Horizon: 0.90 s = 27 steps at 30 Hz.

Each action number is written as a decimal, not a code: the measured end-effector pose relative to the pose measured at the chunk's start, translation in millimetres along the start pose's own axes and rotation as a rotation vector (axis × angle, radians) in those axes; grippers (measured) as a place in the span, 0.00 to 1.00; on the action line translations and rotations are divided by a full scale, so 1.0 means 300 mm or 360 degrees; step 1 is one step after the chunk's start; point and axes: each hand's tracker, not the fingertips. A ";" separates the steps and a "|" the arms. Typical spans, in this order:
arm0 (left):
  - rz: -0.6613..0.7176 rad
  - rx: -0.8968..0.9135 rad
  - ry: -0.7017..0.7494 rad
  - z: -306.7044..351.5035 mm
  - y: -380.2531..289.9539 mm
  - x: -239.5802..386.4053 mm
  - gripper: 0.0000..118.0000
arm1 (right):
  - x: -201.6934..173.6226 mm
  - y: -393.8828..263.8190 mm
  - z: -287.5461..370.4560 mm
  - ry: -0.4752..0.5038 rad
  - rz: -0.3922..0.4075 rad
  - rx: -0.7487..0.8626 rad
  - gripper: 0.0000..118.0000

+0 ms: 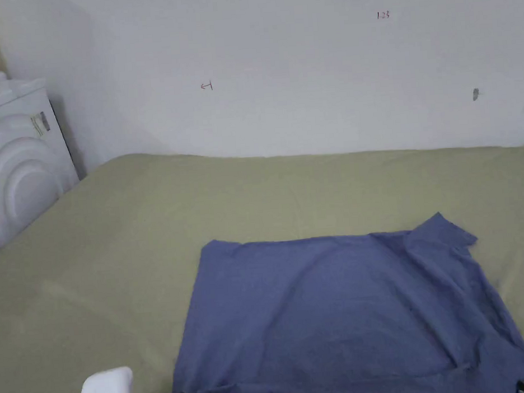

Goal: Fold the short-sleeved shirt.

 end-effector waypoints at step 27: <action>-0.0162 -0.0118 0.0057 -0.303 -0.046 0.124 0.05 | 0.461 0.023 -0.367 -0.0031 -0.0137 -0.0515 0.30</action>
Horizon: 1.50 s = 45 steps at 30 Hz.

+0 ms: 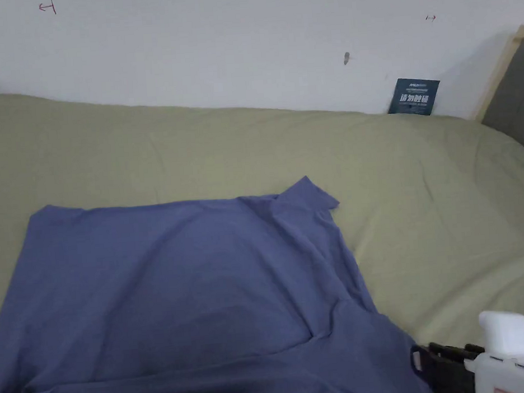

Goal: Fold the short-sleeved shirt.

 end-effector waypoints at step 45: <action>-0.0085 0.0285 -0.0107 0.278 0.149 0.003 0.05 | -0.155 0.138 0.090 0.0011 0.0196 0.0127 0.06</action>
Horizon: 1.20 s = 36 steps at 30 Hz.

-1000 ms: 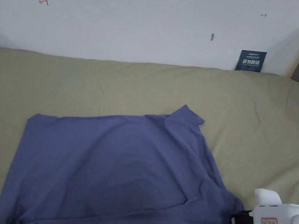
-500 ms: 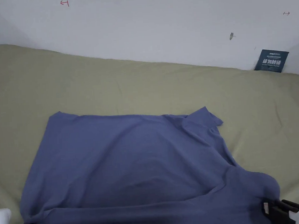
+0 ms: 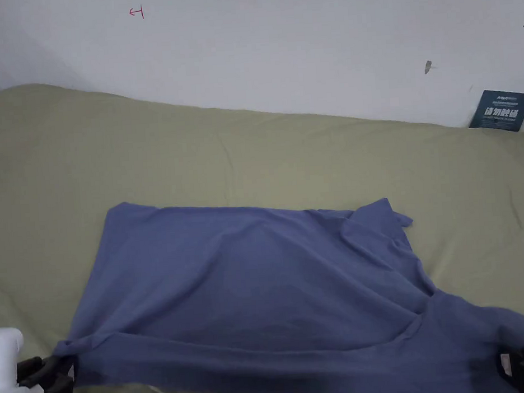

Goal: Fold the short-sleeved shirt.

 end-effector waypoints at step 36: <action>0.0077 0.0185 0.0087 -0.275 0.380 -0.129 0.33 | -0.010 0.403 -0.363 -0.0066 0.0116 0.0392 0.73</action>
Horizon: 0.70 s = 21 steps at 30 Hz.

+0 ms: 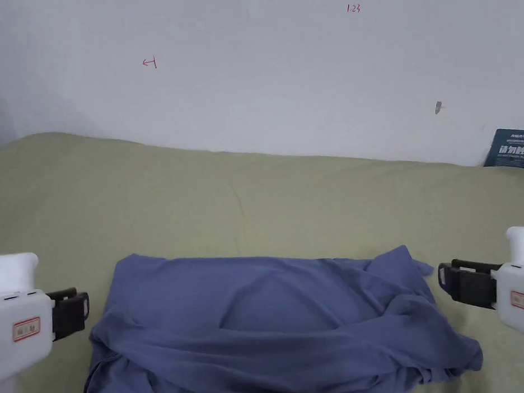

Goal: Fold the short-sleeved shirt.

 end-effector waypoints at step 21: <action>0.0089 -0.0122 -0.0120 0.254 -0.437 0.143 0.00 | -0.324 -0.430 0.467 0.0185 -0.0163 -0.0138 0.01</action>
